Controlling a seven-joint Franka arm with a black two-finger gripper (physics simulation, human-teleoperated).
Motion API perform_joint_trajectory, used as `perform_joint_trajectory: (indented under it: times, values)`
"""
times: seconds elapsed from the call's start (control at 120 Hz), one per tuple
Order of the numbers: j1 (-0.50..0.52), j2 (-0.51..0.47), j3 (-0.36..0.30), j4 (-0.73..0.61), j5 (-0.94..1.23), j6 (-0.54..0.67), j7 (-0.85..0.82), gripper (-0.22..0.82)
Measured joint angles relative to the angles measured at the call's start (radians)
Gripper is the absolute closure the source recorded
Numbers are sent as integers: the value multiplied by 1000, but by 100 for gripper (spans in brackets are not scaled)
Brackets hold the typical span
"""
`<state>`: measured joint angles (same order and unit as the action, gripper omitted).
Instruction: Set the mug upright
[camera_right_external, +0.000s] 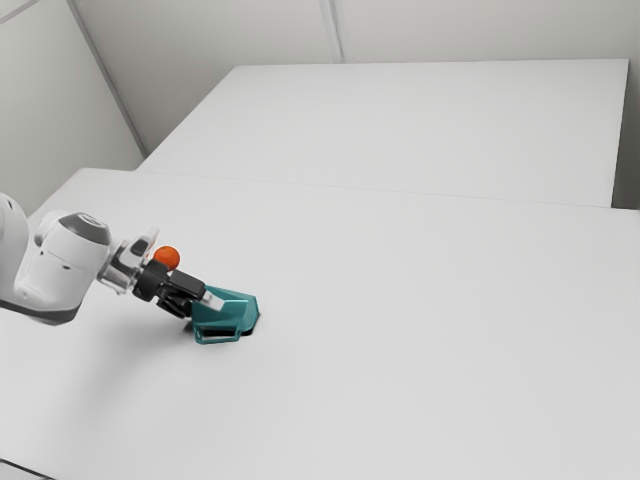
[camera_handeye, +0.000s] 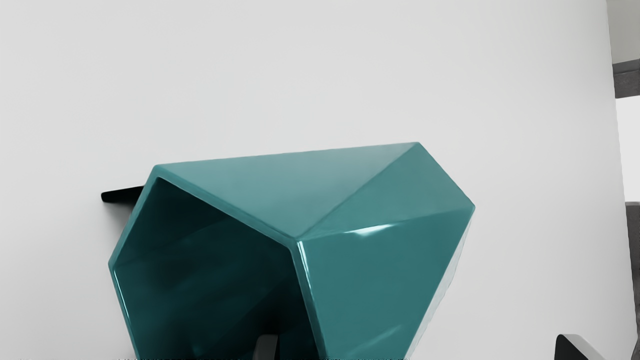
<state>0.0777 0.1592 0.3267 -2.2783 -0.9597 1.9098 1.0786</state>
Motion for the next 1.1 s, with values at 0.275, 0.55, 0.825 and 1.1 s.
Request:
perform_joint_trajectory:
  times: [0.275, 0.55, 0.825, 1.1]
  values:
    - [7, 10, 0, 3, -24, -26, 20, 13]
    - [8, 10, 0, 7, -52, -55, 33, 33]
    - [2, 9, 0, 17, -71, -71, 42, 64]
    - [-13, -3, -8, 37, -77, -69, 47, 75]
